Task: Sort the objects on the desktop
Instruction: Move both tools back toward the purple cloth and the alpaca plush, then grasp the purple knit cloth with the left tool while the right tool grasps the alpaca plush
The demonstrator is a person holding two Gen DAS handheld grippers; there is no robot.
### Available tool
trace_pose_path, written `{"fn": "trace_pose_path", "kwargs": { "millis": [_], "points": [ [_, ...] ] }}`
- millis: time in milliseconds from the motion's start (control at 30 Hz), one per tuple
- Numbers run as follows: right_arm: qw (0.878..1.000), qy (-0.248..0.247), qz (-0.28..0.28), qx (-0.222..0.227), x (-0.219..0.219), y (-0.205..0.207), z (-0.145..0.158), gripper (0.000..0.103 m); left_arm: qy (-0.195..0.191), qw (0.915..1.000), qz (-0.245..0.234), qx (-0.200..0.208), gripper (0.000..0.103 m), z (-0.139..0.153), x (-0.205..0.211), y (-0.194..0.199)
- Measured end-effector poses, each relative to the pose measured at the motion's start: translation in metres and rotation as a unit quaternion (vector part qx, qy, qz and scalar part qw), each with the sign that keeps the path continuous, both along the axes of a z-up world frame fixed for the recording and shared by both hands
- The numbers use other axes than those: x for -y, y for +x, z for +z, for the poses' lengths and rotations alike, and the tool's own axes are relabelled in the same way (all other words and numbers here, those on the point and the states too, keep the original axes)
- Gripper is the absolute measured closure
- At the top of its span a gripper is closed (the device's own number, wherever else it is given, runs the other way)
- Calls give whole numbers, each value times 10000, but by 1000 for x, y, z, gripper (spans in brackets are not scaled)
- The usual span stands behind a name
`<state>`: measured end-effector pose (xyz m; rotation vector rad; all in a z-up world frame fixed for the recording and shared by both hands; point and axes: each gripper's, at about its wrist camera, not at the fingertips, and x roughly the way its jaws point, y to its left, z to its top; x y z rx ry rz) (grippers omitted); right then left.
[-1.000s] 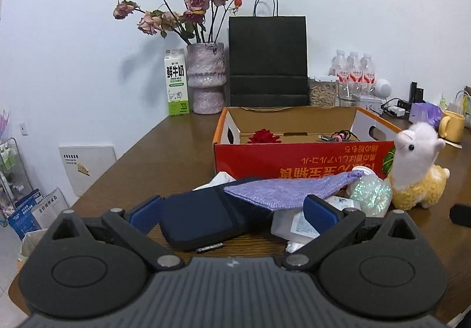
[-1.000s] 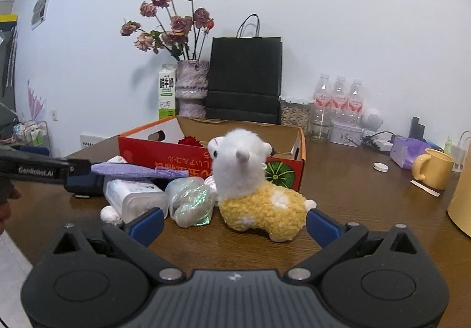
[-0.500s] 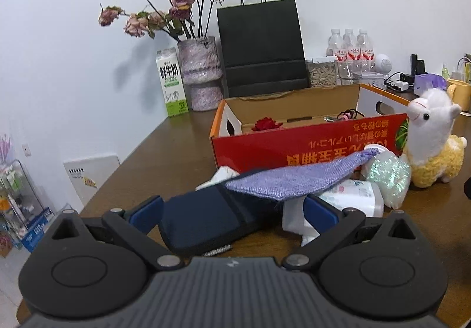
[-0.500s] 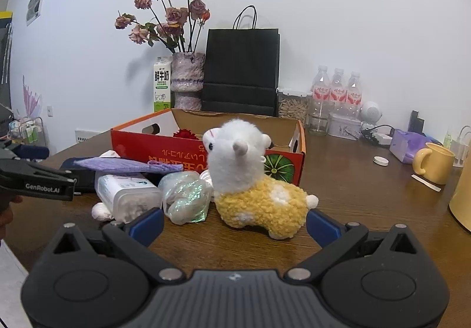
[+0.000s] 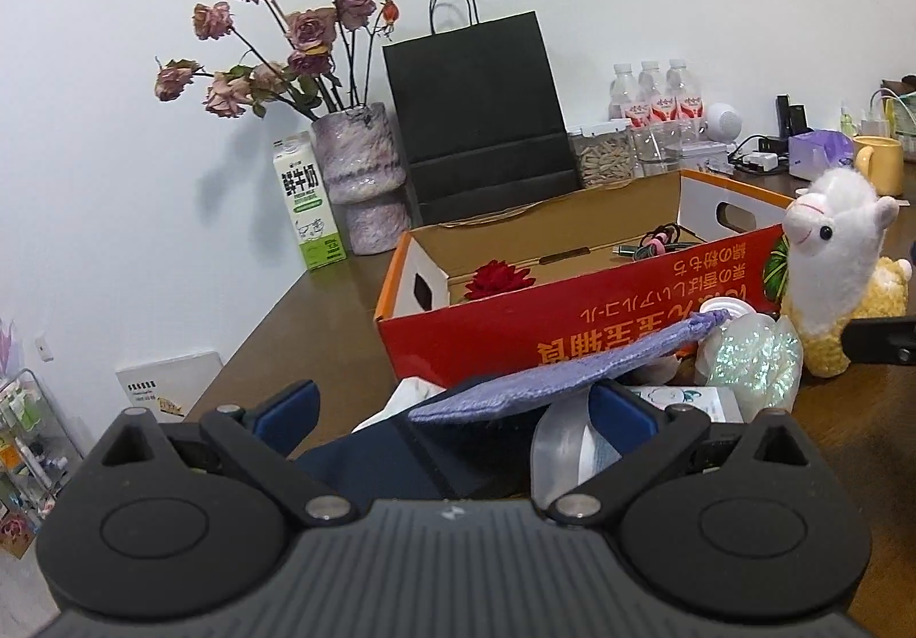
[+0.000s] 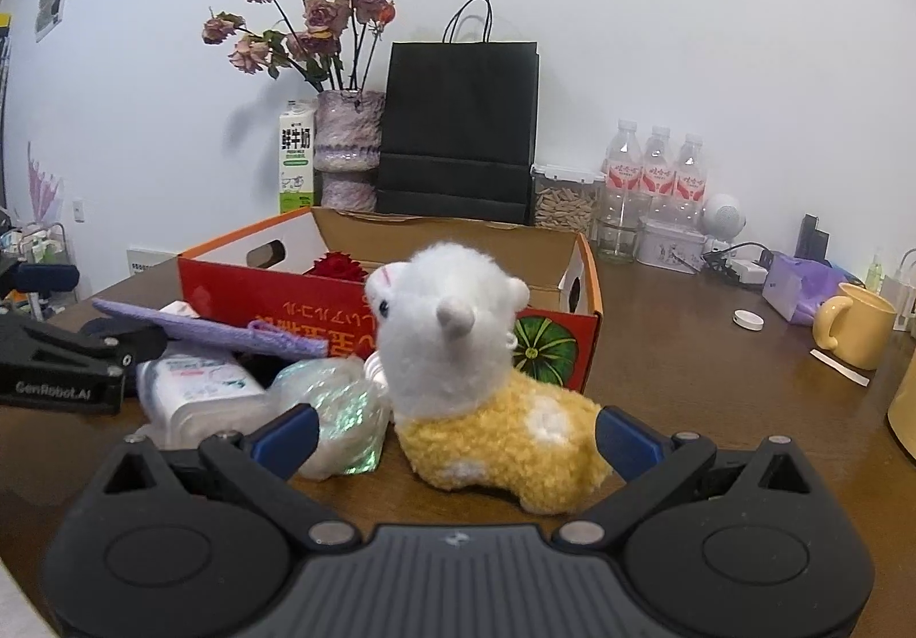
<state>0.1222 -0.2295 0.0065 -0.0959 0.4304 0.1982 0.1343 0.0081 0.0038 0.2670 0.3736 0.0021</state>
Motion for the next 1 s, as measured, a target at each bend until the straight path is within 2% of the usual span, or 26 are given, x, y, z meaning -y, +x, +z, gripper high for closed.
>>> {"fn": "trace_pose_path", "kwargs": {
  "millis": [133, 233, 333, 400, 433, 467, 500, 533, 600, 767, 1000],
  "points": [
    [10000, -56, -51, 17, -4, 14, 1, 0, 60, 9999, -147, 30, 4, 0, 5, 6],
    [9999, -112, -65, 51, -8, 20, 2, 0, 102, 9995, -302, 29, 15, -1, 8, 12],
    [9999, -153, -13, 34, -12, 27, 3, 3, 118, 9986, -522, -15, 33, -1, 11, 16],
    [9998, -180, 59, 4, -14, 31, 3, 11, 143, 9972, -728, -65, 58, -2, 14, 18],
    [9998, -192, 81, -12, -15, 32, 2, 13, 176, 9966, -793, -100, 66, -2, 15, 19],
    [9997, -203, 112, -32, -16, 33, 2, 19, 207, 9960, -861, -129, 81, -2, 16, 19],
    [9997, -201, 141, -29, -16, 34, 2, 28, 224, 9952, -935, -158, 90, -3, 17, 19],
    [9997, -200, 151, -26, -16, 35, 2, 33, 240, 9947, -988, -167, 92, -3, 18, 19],
    [9996, -238, 136, 43, -16, 34, 3, 54, 300, 9942, -1028, -108, 97, -3, 20, 17],
    [9997, -119, 186, 114, -11, 30, 6, 58, 260, 9941, -1024, 231, 99, 6, 20, 5],
    [9987, -64, 234, 459, -6, 21, 25, 58, 226, 9921, -995, 729, 99, 33, 19, -6]
  ]
}}
